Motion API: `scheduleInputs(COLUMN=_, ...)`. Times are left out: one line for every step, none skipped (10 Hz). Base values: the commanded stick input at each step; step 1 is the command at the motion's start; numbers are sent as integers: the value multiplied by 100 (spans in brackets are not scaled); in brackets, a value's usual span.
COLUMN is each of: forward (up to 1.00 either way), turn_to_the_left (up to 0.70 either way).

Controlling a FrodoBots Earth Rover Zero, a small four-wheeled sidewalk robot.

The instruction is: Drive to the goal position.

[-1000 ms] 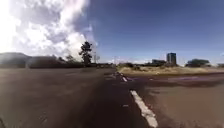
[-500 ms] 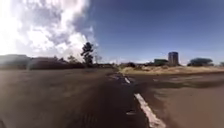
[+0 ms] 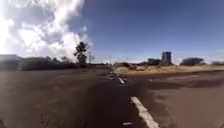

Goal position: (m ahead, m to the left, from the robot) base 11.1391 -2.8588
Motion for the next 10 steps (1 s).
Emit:
scheduleInputs(forward=50, turn_to_the_left=0)
scheduleInputs(forward=50, turn_to_the_left=0)
scheduleInputs(forward=50, turn_to_the_left=0)
scheduleInputs(forward=50, turn_to_the_left=0)
scheduleInputs(forward=50, turn_to_the_left=0)
scheduleInputs(forward=50, turn_to_the_left=0)
scheduleInputs(forward=50, turn_to_the_left=0)
scheduleInputs(forward=50, turn_to_the_left=0)
scheduleInputs(forward=50, turn_to_the_left=0)
scheduleInputs(forward=50, turn_to_the_left=0)
